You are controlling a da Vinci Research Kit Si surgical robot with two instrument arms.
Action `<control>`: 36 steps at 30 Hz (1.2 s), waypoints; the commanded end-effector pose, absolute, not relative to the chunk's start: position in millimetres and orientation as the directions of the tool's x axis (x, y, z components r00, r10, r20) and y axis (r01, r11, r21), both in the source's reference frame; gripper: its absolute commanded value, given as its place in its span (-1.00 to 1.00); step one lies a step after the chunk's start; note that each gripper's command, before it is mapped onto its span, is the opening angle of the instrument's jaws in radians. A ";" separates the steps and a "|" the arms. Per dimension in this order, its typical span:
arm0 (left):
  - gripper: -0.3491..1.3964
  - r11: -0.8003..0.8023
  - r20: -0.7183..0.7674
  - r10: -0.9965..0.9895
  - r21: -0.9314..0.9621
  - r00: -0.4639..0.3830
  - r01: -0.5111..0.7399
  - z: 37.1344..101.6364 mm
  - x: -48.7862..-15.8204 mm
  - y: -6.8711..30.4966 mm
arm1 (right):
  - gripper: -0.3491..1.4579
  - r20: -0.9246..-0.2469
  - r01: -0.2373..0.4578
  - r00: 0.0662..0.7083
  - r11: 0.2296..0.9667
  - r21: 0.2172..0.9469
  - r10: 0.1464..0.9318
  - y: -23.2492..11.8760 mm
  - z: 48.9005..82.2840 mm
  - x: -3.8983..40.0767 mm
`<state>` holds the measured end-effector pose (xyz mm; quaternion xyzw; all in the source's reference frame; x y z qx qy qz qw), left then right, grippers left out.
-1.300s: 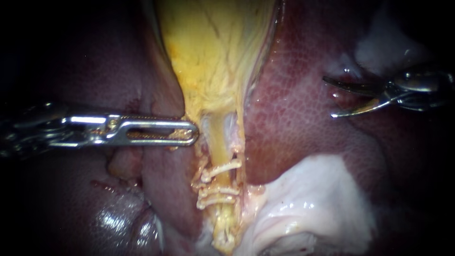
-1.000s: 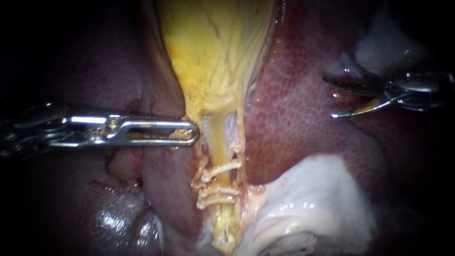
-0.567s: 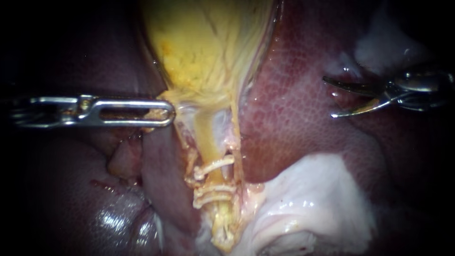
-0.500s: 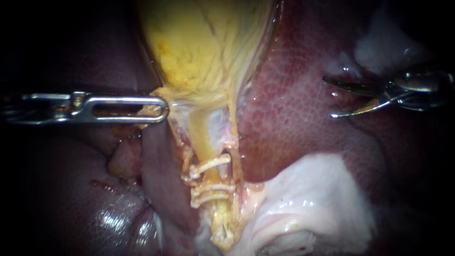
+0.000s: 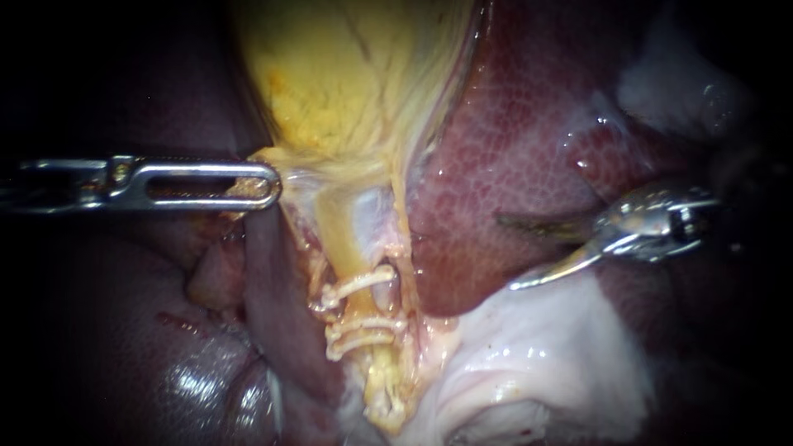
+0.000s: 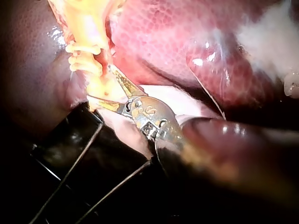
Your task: Go to the cutting position left tube
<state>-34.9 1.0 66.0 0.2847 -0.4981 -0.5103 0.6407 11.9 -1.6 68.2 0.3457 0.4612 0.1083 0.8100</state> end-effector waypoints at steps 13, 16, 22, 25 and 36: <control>-1.00 0.317 0.348 -0.937 0.873 -0.017 0.371 66.0 -34.9 1.0 | 0.88 -0.621 0.181 0.590 0.665 0.725 0.517 -5.9 75.7 16.8; -1.00 0.317 0.348 -0.937 0.873 -0.017 0.371 66.0 -34.9 0.9 | 0.86 -0.612 0.183 0.597 0.654 0.734 0.520 -6.4 76.6 17.4; -1.00 0.317 0.348 -0.937 0.873 -0.017 0.371 66.0 -34.9 0.9 | 0.84 -0.606 0.187 0.602 0.646 0.740 0.520 -6.6 77.9 18.8; -1.00 0.317 0.348 -0.937 0.873 -0.017 0.371 66.0 -34.9 0.9 | 0.84 -0.601 0.181 0.603 0.645 0.743 0.524 -6.5 78.5 19.3; -1.00 0.317 0.348 -0.937 0.873 -0.017 0.372 65.9 -34.9 0.8 | 0.76 -0.600 0.176 0.592 0.640 0.748 0.538 -5.5 80.0 20.4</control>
